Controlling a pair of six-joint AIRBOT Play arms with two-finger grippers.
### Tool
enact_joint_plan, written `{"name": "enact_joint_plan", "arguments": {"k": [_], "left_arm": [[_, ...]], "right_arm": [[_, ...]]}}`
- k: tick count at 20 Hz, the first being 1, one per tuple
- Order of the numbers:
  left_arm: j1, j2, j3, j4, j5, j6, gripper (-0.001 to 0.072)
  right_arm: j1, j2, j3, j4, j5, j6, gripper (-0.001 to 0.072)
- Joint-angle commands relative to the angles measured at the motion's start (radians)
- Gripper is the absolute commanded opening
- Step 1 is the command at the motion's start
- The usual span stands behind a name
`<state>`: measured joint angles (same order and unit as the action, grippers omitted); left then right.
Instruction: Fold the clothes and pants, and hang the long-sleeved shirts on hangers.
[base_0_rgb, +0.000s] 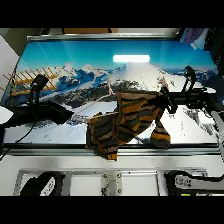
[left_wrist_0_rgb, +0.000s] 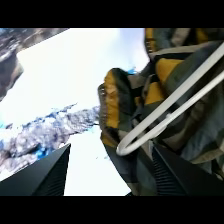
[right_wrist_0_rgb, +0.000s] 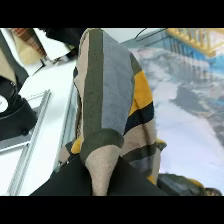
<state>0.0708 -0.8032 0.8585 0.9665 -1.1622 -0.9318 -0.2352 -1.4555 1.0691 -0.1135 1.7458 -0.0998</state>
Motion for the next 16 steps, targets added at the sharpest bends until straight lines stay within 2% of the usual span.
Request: {"name": "enact_joint_plan", "arguments": {"k": [1,3,6,9,10,12,16], "left_arm": [[0.015,0.054,-0.001,0.142,0.025,-0.299,0.0506],[0.002,0.065,-0.008,0.139,0.021,-0.435,0.0506],[-0.122,0.09,-0.105,0.138,0.077,-0.591,0.0507],[-0.341,0.114,-0.219,0.142,0.274,-0.774,0.0506],[-0.419,0.114,-0.238,0.143,0.365,-0.811,0.0478],[-0.539,0.086,-0.233,0.161,0.496,-0.877,0.0478],[-0.723,-0.087,-0.061,0.47,0.441,-1.088,0.0478]], "right_arm": [[0.0,0.095,0.001,0.032,-0.075,0.064,0.0011],[0.0,0.14,0.001,0.032,-0.137,0.097,0.0011],[-0.001,0.178,0.001,0.032,-0.218,0.121,0.0011],[-0.001,0.188,0.001,0.031,-0.261,0.157,0.0011],[0.0,0.188,0.001,0.031,-0.262,0.157,0.0012],[0.0,0.188,0.001,0.031,-0.267,0.158,0.0012],[0.0,0.188,0.001,0.031,-0.276,0.184,0.0012]]}}
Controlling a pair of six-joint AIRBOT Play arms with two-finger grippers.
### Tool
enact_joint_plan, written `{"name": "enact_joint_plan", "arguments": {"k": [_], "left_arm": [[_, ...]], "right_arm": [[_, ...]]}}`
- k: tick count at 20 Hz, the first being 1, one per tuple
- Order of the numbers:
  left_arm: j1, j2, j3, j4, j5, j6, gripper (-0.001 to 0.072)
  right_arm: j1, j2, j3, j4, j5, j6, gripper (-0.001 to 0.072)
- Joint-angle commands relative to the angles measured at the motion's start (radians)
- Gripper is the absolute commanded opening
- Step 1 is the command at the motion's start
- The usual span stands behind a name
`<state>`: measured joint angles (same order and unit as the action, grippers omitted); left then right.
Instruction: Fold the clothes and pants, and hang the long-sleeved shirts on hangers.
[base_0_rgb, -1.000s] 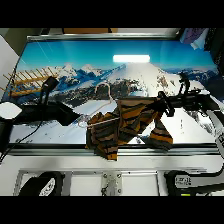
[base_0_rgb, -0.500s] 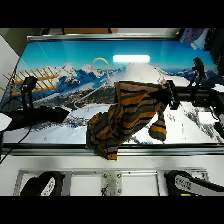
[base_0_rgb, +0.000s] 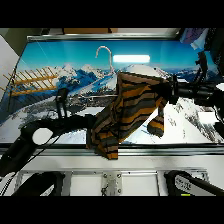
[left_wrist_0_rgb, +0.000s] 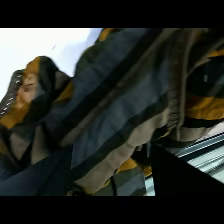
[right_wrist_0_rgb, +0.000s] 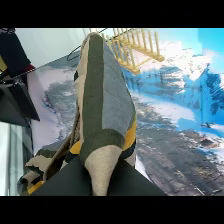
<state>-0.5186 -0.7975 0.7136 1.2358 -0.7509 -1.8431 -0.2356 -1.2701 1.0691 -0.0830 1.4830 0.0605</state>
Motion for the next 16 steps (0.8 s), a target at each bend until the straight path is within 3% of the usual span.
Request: {"name": "enact_joint_plan", "arguments": {"k": [1,3,9,16], "left_arm": [[-0.159,-0.131,0.129,0.264,0.011,-0.224,0.0479],[-0.196,-0.203,0.212,0.314,-0.018,-0.27,0.0478],[-0.239,-0.373,0.341,0.342,-0.093,-0.272,0.0478],[-0.238,-0.415,0.355,0.422,-0.132,-0.362,0.0478]], "right_arm": [[0.0,0.002,0.001,0.0,-0.013,0.023,0.0012],[0.0,0.002,0.001,-0.002,-0.013,0.023,0.0012],[0.0,0.002,0.001,-0.003,-0.013,0.028,0.0012],[0.0,0.002,0.001,-0.003,-0.013,0.035,0.0013]]}}
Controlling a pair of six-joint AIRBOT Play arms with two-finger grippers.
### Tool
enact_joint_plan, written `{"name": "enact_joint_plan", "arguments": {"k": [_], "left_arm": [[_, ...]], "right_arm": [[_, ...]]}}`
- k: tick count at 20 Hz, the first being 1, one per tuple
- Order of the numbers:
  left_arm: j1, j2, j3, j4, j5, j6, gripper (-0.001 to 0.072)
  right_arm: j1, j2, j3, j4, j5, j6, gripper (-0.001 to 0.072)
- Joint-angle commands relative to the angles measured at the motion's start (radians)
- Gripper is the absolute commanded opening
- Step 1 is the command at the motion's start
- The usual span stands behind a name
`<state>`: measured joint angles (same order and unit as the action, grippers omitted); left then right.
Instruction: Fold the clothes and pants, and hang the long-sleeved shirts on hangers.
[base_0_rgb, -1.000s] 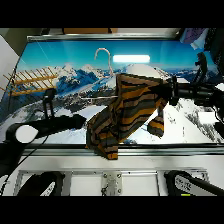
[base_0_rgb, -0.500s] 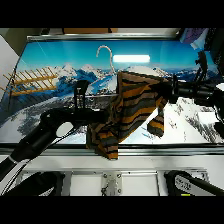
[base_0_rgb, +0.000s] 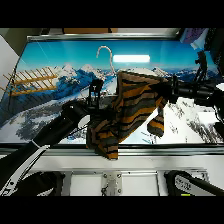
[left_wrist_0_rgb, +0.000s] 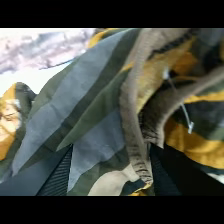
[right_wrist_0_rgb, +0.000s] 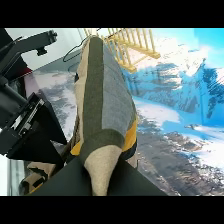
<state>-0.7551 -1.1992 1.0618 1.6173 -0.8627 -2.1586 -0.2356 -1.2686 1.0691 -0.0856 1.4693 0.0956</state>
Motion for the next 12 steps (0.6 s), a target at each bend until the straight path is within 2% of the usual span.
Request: {"name": "enact_joint_plan", "arguments": {"k": [1,8,10,12], "left_arm": [[-0.002,-0.014,0.007,0.041,-0.019,-0.061,0.0478],[-0.049,-0.077,0.007,0.05,-0.03,-0.103,0.0475],[-0.036,-0.076,0.007,0.075,-0.068,-0.108,0.0029],[-0.006,-0.072,0.008,0.077,-0.126,-0.108,0.0014]], "right_arm": [[0.0,0.001,0.001,0.0,0.0,-0.001,0.0012],[0.0,0.001,0.001,0.0,0.0,0.0,0.0013],[0.0,0.001,0.001,0.0,0.001,0.0,0.0012],[0.0,0.007,0.001,0.0,0.001,0.017,0.0012]]}}
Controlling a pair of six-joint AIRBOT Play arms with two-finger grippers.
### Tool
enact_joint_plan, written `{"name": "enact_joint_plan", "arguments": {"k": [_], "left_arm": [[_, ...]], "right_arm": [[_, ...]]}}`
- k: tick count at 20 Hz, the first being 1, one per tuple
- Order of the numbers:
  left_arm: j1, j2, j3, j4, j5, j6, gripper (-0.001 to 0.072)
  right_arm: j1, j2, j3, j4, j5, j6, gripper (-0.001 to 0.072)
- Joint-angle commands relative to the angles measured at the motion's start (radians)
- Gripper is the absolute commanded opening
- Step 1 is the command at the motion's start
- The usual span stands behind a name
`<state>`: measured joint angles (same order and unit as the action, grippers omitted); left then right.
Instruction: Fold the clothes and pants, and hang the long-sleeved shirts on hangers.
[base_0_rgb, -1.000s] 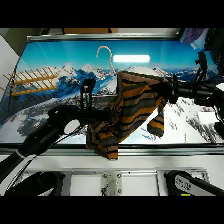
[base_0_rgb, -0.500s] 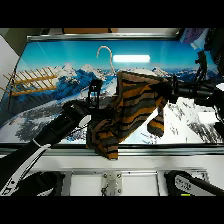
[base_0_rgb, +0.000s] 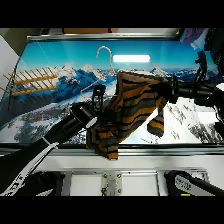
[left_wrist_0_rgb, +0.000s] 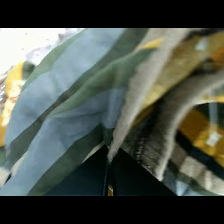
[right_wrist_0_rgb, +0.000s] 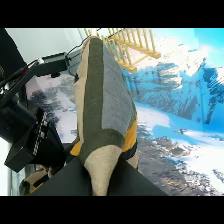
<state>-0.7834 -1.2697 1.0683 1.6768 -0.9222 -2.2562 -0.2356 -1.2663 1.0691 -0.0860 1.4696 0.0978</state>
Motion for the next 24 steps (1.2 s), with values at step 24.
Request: {"name": "enact_joint_plan", "arguments": {"k": [24], "left_arm": [[0.427,0.15,0.002,-0.162,-0.106,0.227,0.0014]], "right_arm": [[0.057,0.1,0.001,0.006,0.023,0.234,0.0011]]}}
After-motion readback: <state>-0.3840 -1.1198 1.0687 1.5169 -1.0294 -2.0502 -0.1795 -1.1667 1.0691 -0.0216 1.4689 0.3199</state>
